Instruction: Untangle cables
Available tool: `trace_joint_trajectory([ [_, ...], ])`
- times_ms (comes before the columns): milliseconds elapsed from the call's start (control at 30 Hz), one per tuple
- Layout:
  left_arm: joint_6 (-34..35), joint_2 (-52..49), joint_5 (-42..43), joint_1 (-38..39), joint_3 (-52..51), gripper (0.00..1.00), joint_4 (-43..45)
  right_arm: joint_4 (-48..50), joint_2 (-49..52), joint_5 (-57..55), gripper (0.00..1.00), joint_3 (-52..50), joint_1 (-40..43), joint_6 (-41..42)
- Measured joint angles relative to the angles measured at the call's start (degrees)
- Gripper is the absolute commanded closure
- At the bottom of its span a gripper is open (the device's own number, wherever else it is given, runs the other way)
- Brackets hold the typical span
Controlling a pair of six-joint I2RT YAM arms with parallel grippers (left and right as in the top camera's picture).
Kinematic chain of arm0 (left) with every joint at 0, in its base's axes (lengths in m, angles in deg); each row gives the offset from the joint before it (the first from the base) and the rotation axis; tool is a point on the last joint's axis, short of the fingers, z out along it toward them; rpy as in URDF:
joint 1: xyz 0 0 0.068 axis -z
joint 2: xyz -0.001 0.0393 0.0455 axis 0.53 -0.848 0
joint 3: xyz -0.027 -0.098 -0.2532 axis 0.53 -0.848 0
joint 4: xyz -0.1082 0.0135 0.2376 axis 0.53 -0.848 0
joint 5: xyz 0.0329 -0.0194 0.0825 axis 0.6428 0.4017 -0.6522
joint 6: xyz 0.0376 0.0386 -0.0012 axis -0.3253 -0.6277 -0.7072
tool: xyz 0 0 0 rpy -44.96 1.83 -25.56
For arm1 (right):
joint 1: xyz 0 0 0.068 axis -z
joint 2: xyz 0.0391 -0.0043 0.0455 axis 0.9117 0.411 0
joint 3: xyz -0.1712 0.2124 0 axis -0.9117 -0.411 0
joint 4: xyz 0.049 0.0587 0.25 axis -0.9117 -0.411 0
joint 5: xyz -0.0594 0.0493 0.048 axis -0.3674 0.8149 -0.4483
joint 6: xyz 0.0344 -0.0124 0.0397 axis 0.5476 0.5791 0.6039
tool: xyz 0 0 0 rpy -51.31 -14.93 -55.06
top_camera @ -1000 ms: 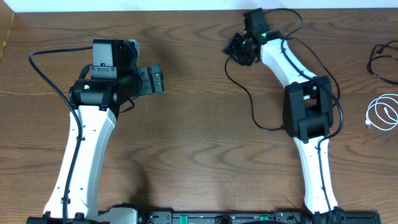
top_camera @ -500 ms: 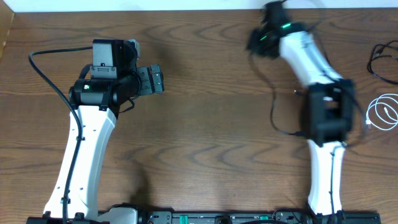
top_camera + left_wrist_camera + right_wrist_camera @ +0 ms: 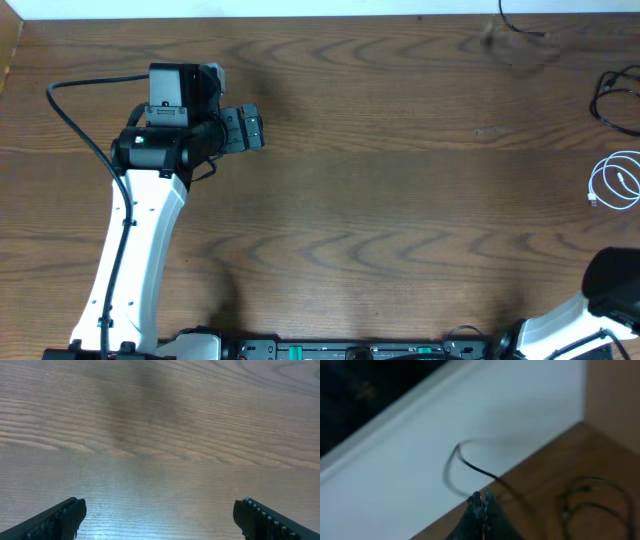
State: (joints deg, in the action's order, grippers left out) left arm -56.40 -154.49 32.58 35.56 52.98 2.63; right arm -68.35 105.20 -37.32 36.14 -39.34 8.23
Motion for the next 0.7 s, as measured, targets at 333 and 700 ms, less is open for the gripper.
trace_joint_trajectory([
  [333, 0.02, 0.00, 0.00, 0.00, 0.00, 0.01, 0.00, -1.97, 1.27, -1.55, 0.84, -0.44, 8.61, -3.06],
  [700, 0.02, 0.00, 0.00, 0.00, 0.00, 0.01, -0.02, -16.59, 1.22, 12.55, 0.52, -0.44, 4.26, -13.90],
])
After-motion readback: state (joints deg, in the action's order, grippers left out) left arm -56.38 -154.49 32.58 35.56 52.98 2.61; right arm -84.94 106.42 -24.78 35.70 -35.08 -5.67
